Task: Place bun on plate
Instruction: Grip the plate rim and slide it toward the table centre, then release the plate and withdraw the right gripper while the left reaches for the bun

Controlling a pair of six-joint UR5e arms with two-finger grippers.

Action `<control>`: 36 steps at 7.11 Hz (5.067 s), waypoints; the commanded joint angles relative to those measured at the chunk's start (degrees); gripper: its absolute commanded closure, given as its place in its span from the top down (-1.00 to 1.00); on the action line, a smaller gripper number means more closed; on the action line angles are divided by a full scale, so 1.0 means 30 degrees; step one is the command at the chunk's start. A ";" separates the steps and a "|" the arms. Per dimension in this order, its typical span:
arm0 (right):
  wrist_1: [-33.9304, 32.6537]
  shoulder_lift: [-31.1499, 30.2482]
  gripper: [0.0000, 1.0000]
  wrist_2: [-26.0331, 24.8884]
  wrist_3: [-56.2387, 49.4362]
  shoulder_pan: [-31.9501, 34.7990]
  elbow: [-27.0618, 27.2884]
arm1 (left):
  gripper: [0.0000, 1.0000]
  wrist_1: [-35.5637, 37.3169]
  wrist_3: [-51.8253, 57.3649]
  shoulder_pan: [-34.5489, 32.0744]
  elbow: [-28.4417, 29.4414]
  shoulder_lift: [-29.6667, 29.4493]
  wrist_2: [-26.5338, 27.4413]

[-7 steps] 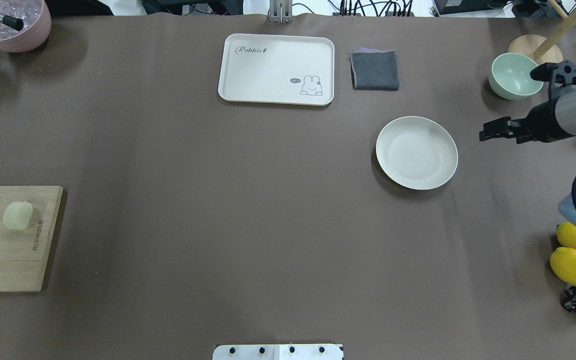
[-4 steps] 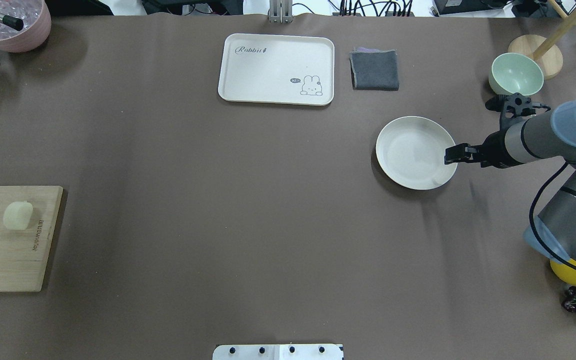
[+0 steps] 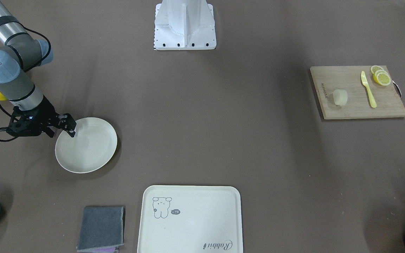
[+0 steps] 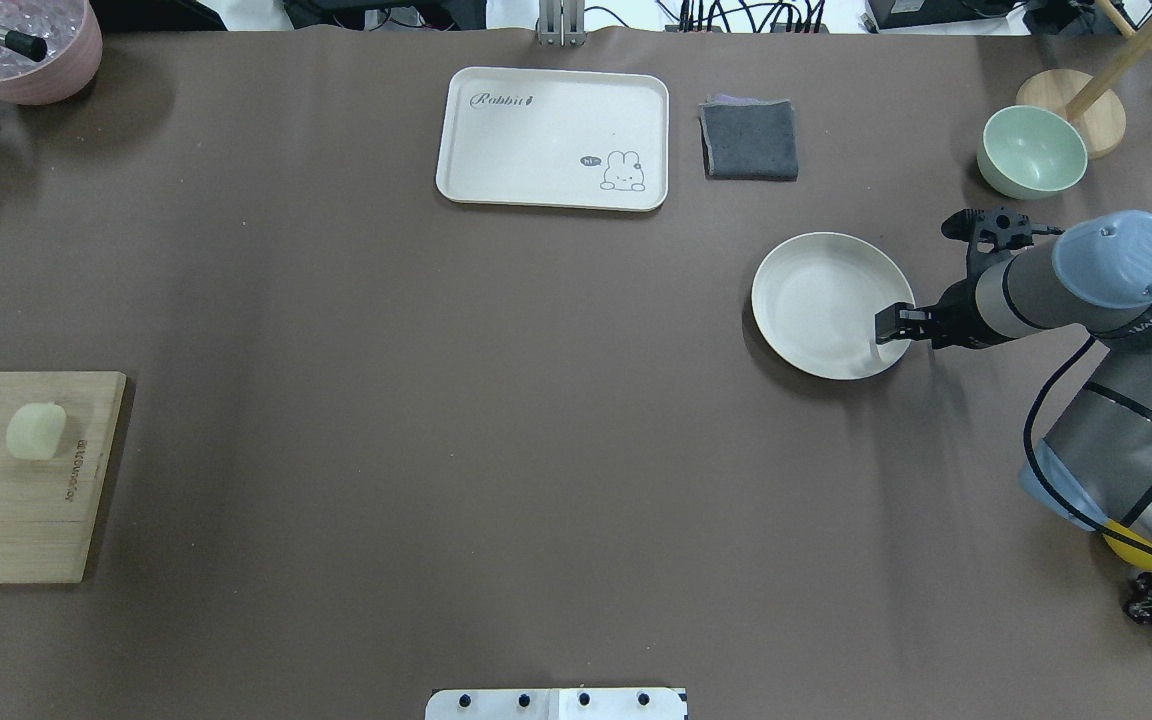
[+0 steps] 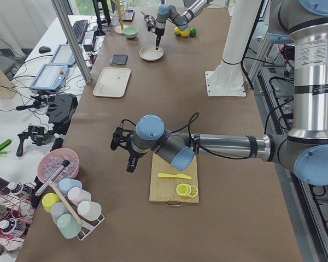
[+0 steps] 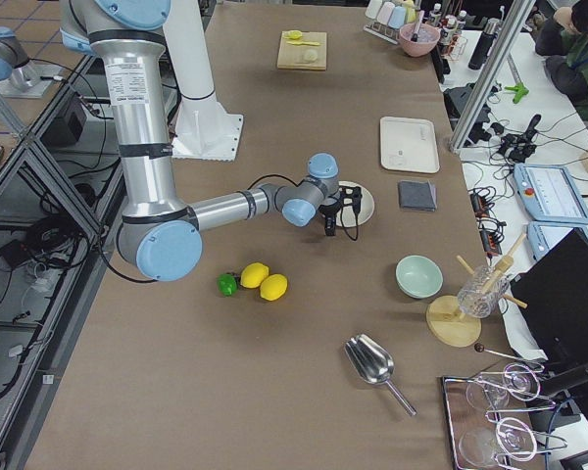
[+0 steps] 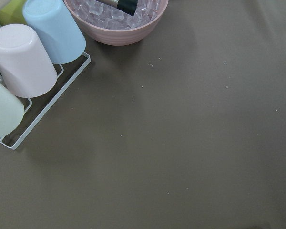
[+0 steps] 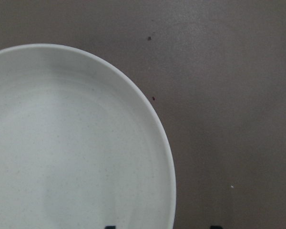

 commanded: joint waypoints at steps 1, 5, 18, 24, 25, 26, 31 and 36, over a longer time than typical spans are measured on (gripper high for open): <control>0.0051 0.0030 -1.00 0.0133 0.0083 0.0109 0.0134 | 0.96 -0.0020 0.0104 0.0000 0.0018 0.0010 0.0022; 0.0051 0.0059 -1.00 0.2580 0.1630 0.1771 0.1883 | 0.96 -0.0021 0.0162 0.0000 0.0047 0.0010 0.0022; -0.1259 0.5001 -1.00 -0.6457 0.8668 -0.7654 0.3714 | 0.96 -0.4122 -0.9330 0.9053 -0.1618 0.1528 0.7082; -0.1327 0.6416 -1.00 -0.6545 0.8433 -0.6775 0.1513 | 0.96 -0.4913 -0.9944 1.0863 -0.2352 0.3024 0.7256; -0.1297 0.6416 -1.00 -0.6778 0.8404 -0.6775 0.1395 | 0.96 -0.4913 -1.0177 1.1711 -0.2732 0.3462 0.7954; -0.1238 0.6416 -1.00 -0.6983 0.8404 -0.6775 0.1162 | 0.96 -0.4913 -1.0759 1.2502 -0.2793 0.3496 0.8425; -0.1238 0.6854 0.20 -0.7190 0.8580 -0.6716 0.0695 | 0.94 -0.4884 -1.0853 1.3243 -0.2561 0.3525 0.8869; -0.1791 0.7149 1.00 -0.4303 0.8668 -0.4732 0.1506 | 0.93 -0.4884 -1.0795 1.3829 -0.2472 0.3525 0.9484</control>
